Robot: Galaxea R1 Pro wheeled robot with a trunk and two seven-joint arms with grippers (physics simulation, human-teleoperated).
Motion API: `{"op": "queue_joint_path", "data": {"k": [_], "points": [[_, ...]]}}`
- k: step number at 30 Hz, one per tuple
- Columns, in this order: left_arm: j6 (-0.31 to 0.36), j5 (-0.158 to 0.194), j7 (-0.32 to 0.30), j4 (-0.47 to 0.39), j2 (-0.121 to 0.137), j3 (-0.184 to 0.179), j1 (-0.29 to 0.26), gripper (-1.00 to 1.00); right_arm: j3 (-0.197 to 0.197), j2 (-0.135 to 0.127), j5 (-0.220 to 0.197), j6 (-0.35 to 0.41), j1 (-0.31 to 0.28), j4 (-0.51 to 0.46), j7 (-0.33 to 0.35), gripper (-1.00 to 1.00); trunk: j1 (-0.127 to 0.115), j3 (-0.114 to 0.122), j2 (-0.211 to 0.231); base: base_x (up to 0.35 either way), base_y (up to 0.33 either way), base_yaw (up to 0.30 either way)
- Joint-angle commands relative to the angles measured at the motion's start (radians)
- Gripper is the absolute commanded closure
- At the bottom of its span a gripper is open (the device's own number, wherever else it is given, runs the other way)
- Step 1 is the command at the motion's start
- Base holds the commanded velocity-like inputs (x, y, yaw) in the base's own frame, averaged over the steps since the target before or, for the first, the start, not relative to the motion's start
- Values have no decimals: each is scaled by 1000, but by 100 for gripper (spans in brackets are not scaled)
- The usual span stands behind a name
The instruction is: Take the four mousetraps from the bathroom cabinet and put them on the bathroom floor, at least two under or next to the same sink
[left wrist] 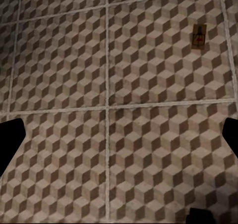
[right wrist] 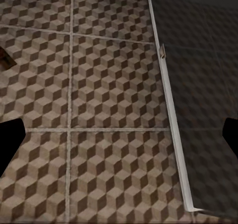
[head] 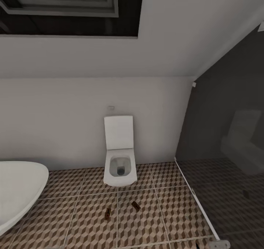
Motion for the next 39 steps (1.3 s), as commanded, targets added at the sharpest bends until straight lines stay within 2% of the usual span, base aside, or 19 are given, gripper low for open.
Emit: {"op": "queue_joint_path", "data": {"k": [1,7,9,14,26,31,39], "points": [[-9,0,2,2,0,-6,9,-100,9,0,-6,-12,7,1,0,-100,1,-2,-2,0,0,0],[-99,1,0,2,3,-6,87,-100,9,8,-6,-65,56,1,57,-100,1,-2,-2,0,0,0],[-146,1,0,2,3,-6,121,-100,9,15,-6,-75,75,1,94,-100,1,-2,-2,0,0,0],[-201,-1,-2,2,0,-8,179,-100,9,34,-6,-82,94,1,145,-100,1,-2,-2,0,0,0],[-225,-4,-11,0,-42,-11,255,-100,9,100,-6,-125,173,1,161,-100,1,-2,-2,0,0,0],[-223,-4,-15,0,-60,-11,272,-100,9,115,-6,-134,186,1,159,-100,1,-2,-2,0,0,0],[-215,-4,-11,0,-69,-11,280,-100,9,122,-7,-133,191,-2,154,-100,1,-2,-2,0,0,0]]}}
